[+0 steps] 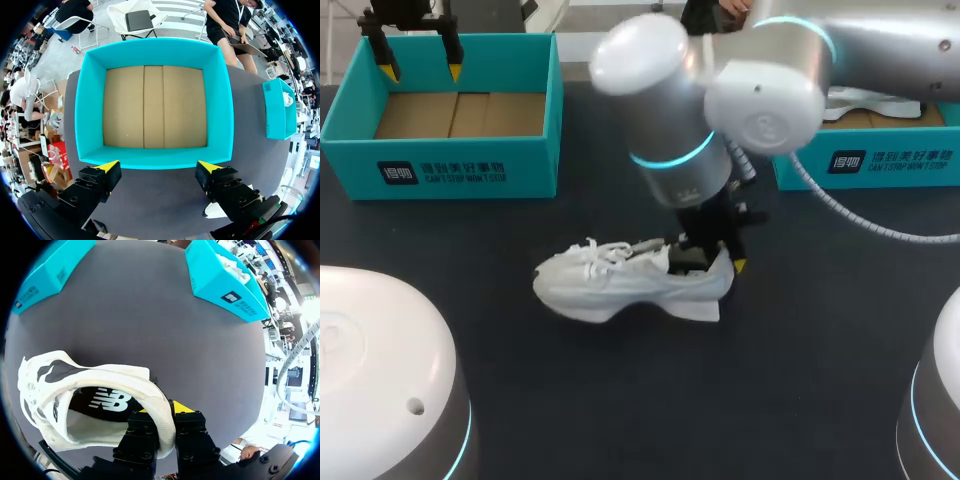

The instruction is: Take the shoe out of the shoebox, open the shoe tongue, remove and reinsert the insole, then place the shoe into the shoebox

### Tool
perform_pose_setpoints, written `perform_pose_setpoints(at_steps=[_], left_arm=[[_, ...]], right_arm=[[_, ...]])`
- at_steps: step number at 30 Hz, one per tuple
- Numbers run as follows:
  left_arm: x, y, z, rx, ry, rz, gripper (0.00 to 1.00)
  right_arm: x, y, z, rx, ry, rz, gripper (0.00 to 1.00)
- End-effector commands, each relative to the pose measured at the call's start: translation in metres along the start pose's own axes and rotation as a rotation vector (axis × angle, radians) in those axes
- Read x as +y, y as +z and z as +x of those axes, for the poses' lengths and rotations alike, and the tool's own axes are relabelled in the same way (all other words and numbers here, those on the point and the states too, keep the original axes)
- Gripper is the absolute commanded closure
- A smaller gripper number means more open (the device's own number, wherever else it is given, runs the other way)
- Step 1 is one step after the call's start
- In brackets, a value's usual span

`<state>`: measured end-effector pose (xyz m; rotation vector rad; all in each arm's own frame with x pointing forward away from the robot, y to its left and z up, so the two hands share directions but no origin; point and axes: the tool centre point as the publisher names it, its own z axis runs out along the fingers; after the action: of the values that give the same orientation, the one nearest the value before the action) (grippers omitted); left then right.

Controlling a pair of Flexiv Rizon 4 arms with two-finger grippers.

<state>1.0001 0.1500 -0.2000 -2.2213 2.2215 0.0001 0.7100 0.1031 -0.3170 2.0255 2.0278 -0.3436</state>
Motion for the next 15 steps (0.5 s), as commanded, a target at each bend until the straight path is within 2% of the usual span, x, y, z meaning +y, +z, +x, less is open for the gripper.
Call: perform_pose_setpoints(at_steps=[1, 14, 15], left_arm=[[0.000, 0.000, 0.000, 0.000, 0.000, 0.000, 0.00], [0.000, 0.000, 0.000, 0.000, 0.000, 0.000, 0.00], [0.000, 0.000, 0.000, 0.000, 0.000, 0.000, 0.00]], right_arm=[[-0.003, 0.014, 0.010, -0.012, -0.030, -0.019, 1.00], [-0.002, 0.039, 0.013, -0.045, -0.028, -0.048, 1.00], [-0.001, 0.040, 0.013, -0.042, -0.029, -0.045, 0.79]])
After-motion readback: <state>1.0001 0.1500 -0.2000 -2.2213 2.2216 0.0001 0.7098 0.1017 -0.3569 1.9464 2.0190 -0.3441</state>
